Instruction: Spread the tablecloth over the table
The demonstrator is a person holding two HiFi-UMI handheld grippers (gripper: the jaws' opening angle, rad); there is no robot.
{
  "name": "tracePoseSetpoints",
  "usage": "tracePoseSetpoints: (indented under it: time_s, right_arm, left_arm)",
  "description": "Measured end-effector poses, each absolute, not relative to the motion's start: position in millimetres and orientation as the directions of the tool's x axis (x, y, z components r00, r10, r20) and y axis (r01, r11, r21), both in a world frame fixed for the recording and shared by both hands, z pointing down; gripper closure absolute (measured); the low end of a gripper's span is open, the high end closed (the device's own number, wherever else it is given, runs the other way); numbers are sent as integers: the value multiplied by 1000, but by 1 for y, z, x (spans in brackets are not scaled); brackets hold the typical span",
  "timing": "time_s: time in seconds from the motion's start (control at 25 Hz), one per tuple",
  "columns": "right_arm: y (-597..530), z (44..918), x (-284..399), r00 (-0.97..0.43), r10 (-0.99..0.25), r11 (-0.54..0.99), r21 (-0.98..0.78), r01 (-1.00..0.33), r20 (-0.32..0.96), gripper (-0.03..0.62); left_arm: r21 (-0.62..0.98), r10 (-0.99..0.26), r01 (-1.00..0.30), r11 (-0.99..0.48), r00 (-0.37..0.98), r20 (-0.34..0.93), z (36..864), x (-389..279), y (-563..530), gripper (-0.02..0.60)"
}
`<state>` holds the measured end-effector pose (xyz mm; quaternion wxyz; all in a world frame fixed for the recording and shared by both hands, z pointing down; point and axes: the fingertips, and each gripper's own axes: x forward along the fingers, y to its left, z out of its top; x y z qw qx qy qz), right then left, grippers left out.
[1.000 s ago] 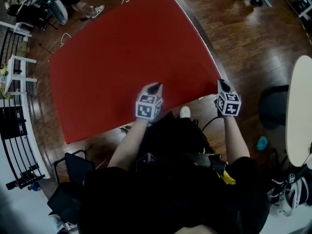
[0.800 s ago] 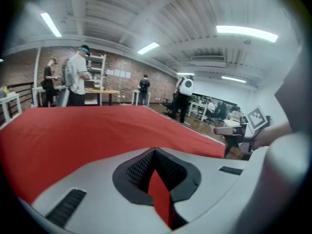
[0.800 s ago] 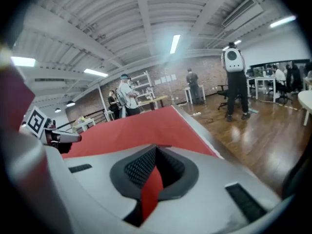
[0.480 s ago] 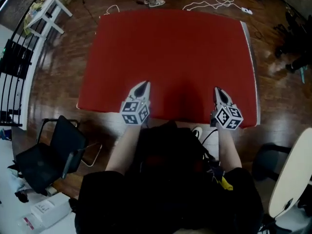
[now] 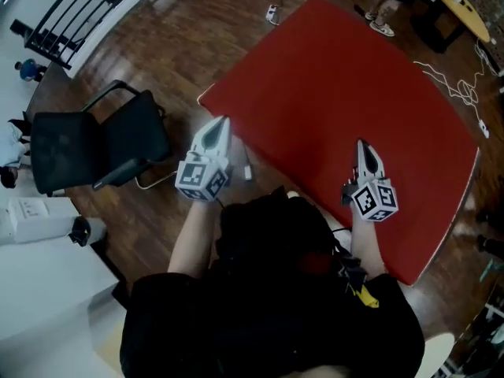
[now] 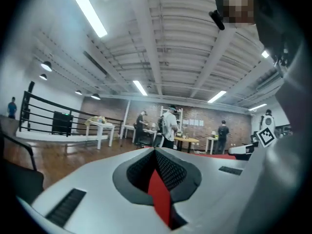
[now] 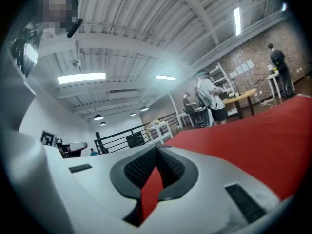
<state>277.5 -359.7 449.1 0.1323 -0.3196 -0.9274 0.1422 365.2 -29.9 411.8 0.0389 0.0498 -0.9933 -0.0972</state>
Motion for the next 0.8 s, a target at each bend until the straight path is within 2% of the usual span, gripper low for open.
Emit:
tracePoseSetpoints:
  time_s: [0.2,0.36,0.44,0.6,0.8]
  right_arm:
    - [-318,447,265,-665,744,582,-545,604,58,589]
    - [-258,434,289,-534,845,422,-583,695,-24,589]
    - [-230,437,308,-472,881,384,-560,734,-15,589]
    - [-168,431,327,-356,934,305,-486,819,-15,589]
    - [-83,418,345,-264,964,236,-399,886,-14,589]
  left_arm:
    - [239,128,128,963,-992,18,402,411,19,586]
    - [146,253,251,957,-968,9,393,430,18,586]
    - [85,254,255,963,-967,22,392,433,11,586]
    - [-23,163,162,986,-986,28,384,424,3,586]
    - [-5,144,144,990,-989,13,395,410,53,586]
